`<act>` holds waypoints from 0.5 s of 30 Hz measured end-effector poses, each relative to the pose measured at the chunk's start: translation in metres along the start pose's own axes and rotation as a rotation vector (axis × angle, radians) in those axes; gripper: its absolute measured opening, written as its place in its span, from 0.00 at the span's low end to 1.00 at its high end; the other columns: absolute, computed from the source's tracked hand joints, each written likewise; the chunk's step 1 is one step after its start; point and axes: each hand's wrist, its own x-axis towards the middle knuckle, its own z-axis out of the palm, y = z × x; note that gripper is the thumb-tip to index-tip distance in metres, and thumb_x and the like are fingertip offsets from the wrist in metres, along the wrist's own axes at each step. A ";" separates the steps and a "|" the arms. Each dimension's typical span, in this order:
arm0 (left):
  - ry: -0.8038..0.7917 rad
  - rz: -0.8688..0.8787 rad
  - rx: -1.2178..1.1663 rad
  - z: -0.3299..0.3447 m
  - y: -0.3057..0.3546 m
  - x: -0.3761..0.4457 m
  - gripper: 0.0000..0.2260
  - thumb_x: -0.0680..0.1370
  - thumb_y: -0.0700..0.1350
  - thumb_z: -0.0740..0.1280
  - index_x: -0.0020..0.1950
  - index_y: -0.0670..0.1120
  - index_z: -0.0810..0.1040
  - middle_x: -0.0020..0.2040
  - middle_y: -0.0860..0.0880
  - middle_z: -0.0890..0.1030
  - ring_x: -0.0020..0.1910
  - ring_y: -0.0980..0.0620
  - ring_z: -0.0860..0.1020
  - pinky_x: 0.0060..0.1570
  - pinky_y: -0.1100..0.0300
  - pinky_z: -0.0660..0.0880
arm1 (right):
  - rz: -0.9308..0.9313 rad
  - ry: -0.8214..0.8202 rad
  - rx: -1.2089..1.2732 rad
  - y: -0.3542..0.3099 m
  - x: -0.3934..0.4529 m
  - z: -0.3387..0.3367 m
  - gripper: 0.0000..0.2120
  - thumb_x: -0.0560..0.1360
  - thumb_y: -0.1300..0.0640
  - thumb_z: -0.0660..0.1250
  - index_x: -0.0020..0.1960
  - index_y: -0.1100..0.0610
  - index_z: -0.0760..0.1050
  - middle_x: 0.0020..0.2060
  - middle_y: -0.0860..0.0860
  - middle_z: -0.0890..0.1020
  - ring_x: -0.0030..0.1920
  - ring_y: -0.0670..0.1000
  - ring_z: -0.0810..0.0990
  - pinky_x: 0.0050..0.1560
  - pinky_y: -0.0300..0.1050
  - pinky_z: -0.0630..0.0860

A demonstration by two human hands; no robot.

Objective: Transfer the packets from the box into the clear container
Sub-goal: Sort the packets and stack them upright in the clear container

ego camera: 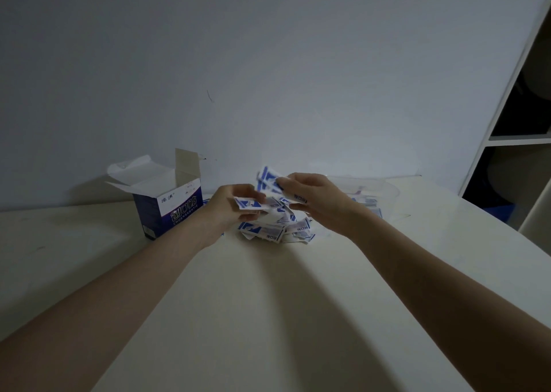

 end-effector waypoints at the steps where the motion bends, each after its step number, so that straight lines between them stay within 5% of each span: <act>1: -0.031 -0.011 -0.019 0.002 0.001 0.000 0.10 0.76 0.30 0.63 0.43 0.43 0.79 0.42 0.46 0.81 0.40 0.53 0.78 0.33 0.71 0.77 | -0.003 -0.070 -0.083 -0.002 0.000 0.002 0.13 0.77 0.58 0.63 0.34 0.55 0.75 0.29 0.46 0.77 0.36 0.48 0.72 0.41 0.40 0.68; 3: -0.042 -0.048 -0.023 0.006 0.004 0.002 0.11 0.78 0.34 0.61 0.39 0.45 0.77 0.33 0.50 0.78 0.34 0.53 0.74 0.28 0.71 0.73 | 0.023 -0.117 -0.176 -0.006 0.002 0.008 0.10 0.76 0.61 0.65 0.36 0.58 0.75 0.32 0.49 0.79 0.36 0.47 0.75 0.40 0.36 0.71; 8: 0.049 -0.034 0.053 0.006 0.002 0.010 0.14 0.75 0.33 0.66 0.57 0.48 0.73 0.48 0.49 0.78 0.45 0.54 0.77 0.35 0.69 0.77 | -0.073 0.124 -0.290 -0.013 0.006 0.006 0.07 0.70 0.66 0.71 0.36 0.59 0.75 0.34 0.56 0.79 0.40 0.56 0.78 0.47 0.49 0.78; 12: -0.093 -0.032 0.713 -0.010 -0.011 0.006 0.15 0.75 0.41 0.69 0.61 0.46 0.76 0.55 0.52 0.78 0.57 0.52 0.77 0.51 0.63 0.72 | -0.083 0.231 -0.398 -0.005 0.000 -0.012 0.06 0.70 0.65 0.71 0.42 0.58 0.75 0.35 0.52 0.78 0.38 0.54 0.77 0.40 0.48 0.75; 15: -0.156 -0.027 0.930 -0.010 -0.017 0.000 0.18 0.75 0.43 0.69 0.64 0.47 0.75 0.60 0.51 0.77 0.57 0.52 0.75 0.49 0.65 0.69 | -0.030 0.082 -0.559 0.010 -0.010 -0.012 0.08 0.69 0.65 0.72 0.47 0.58 0.80 0.35 0.52 0.79 0.34 0.46 0.77 0.40 0.41 0.73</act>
